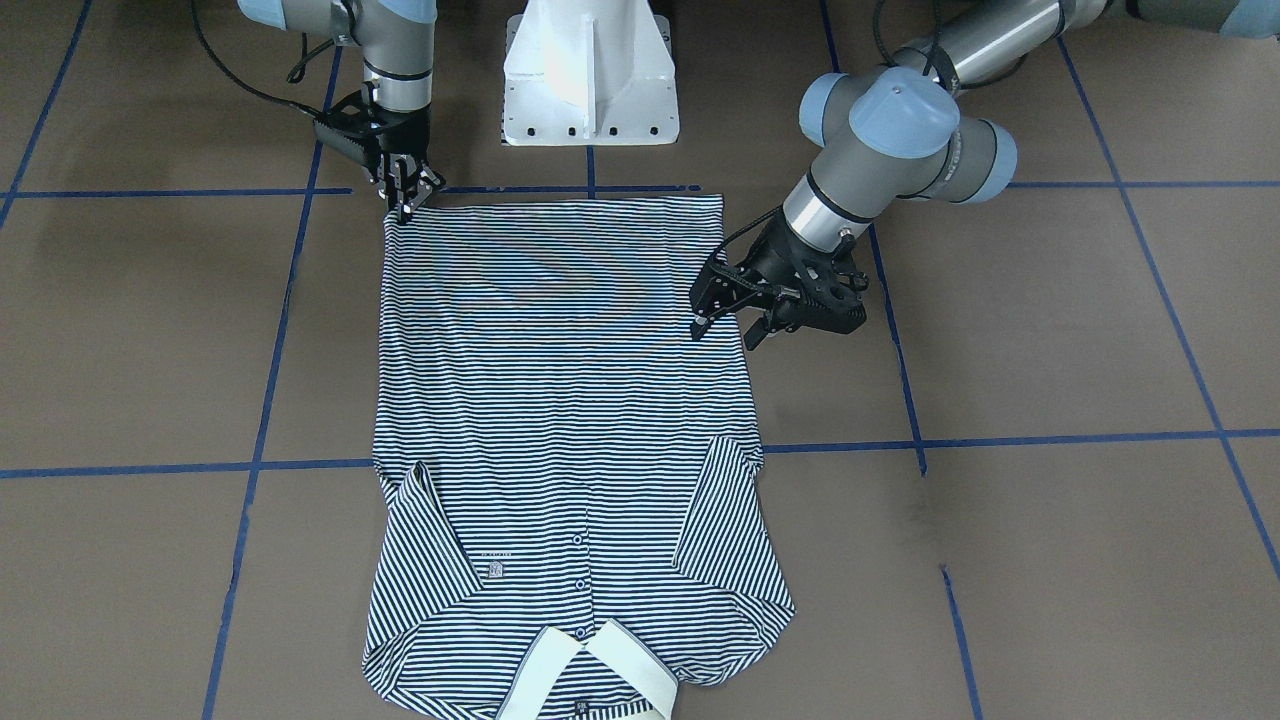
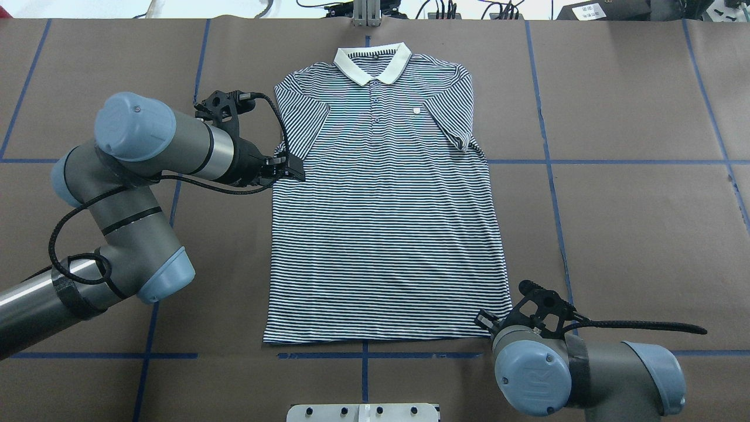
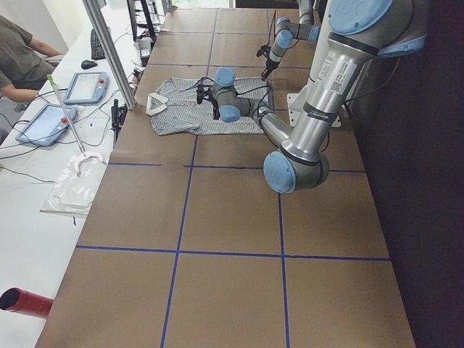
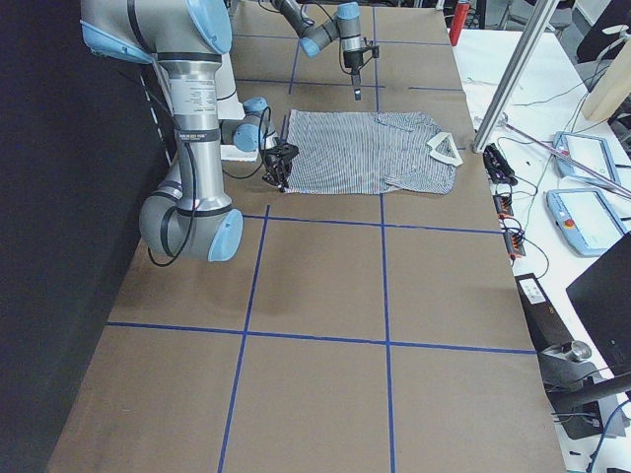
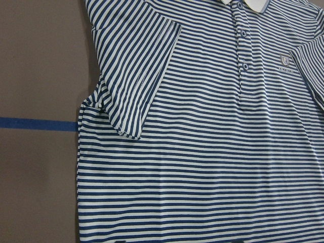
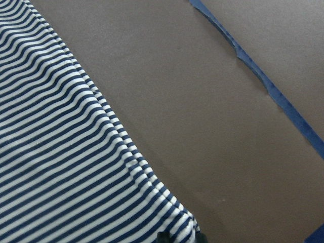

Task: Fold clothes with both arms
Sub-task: 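Move the left gripper down to the other hem corner nearest the robot, then grasp both hem corners with the left and right grippers, then lift the hem with both grippers and fold it toward the collar, then release the hem and raise both grippers above the folded shirt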

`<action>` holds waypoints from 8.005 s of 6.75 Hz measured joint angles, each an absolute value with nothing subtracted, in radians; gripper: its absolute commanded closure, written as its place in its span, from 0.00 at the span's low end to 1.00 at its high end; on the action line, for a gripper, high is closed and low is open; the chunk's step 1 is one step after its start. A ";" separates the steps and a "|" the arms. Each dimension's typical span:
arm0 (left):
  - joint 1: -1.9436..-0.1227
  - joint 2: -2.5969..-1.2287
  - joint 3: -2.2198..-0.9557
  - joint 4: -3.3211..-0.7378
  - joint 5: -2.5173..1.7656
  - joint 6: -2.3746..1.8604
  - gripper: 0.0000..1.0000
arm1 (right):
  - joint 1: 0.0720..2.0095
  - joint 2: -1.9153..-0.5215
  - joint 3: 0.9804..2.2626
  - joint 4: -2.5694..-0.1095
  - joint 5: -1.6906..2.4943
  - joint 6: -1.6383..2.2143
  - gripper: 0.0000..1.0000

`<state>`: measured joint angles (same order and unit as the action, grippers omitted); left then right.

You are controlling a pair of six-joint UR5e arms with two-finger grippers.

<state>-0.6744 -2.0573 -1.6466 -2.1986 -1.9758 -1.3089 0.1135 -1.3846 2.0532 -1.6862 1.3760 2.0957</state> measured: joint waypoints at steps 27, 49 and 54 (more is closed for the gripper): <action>-0.198 -1.697 -2.240 -1.775 -1.606 -1.670 1.00 | 0.060 -1.380 2.260 -1.816 1.417 2.086 1.00; -0.741 -2.296 -1.178 -2.296 -1.559 -1.308 0.88 | 0.789 -0.758 1.130 -1.315 1.646 1.463 0.48; -0.744 -2.242 -1.181 -2.436 -1.564 -1.310 0.75 | 0.755 -1.059 1.570 -1.322 1.792 1.532 0.31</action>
